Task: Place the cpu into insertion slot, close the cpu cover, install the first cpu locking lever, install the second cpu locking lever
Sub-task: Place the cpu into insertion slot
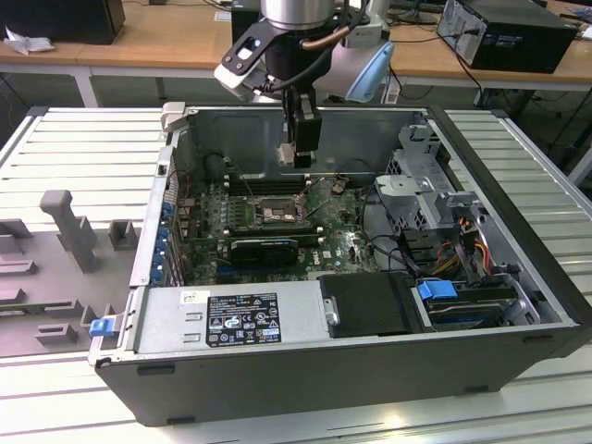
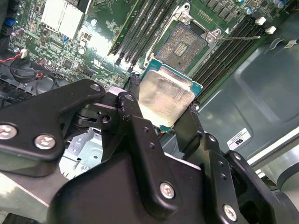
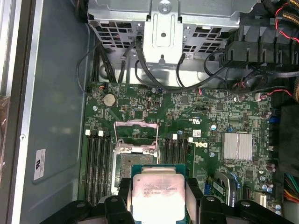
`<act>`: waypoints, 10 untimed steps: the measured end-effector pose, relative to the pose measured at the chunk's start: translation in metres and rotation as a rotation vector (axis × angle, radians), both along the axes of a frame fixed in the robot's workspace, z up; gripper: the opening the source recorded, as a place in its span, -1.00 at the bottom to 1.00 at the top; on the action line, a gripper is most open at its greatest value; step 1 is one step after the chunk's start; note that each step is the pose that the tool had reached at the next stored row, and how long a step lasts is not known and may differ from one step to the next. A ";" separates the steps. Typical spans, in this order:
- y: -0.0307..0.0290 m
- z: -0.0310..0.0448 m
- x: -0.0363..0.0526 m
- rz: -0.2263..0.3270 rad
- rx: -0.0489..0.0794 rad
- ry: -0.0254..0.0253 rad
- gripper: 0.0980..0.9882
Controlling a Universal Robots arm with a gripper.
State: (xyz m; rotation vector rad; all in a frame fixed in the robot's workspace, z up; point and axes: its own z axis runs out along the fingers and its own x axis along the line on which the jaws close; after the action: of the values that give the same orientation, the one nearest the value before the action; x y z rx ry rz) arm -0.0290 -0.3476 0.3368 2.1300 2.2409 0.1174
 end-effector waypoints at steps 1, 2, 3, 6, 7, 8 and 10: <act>0.0000 -0.0002 0.0000 0.000 0.000 0.0000 0.00; 0.0000 -0.0003 0.0000 0.000 0.000 0.0000 0.00; 0.0000 -0.0006 0.0000 0.000 0.000 0.0000 0.00; 0.0000 -0.0012 0.0000 0.000 0.000 0.0000 0.00; 0.0000 -0.0017 0.0000 0.000 0.000 0.0000 0.00; 0.0000 -0.0020 0.0000 0.000 0.000 0.0000 0.00; 0.0000 -0.0023 0.0000 0.000 0.000 0.0000 0.00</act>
State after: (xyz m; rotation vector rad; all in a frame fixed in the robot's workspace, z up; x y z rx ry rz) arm -0.0290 -0.3476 0.3345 2.1299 2.2408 0.1174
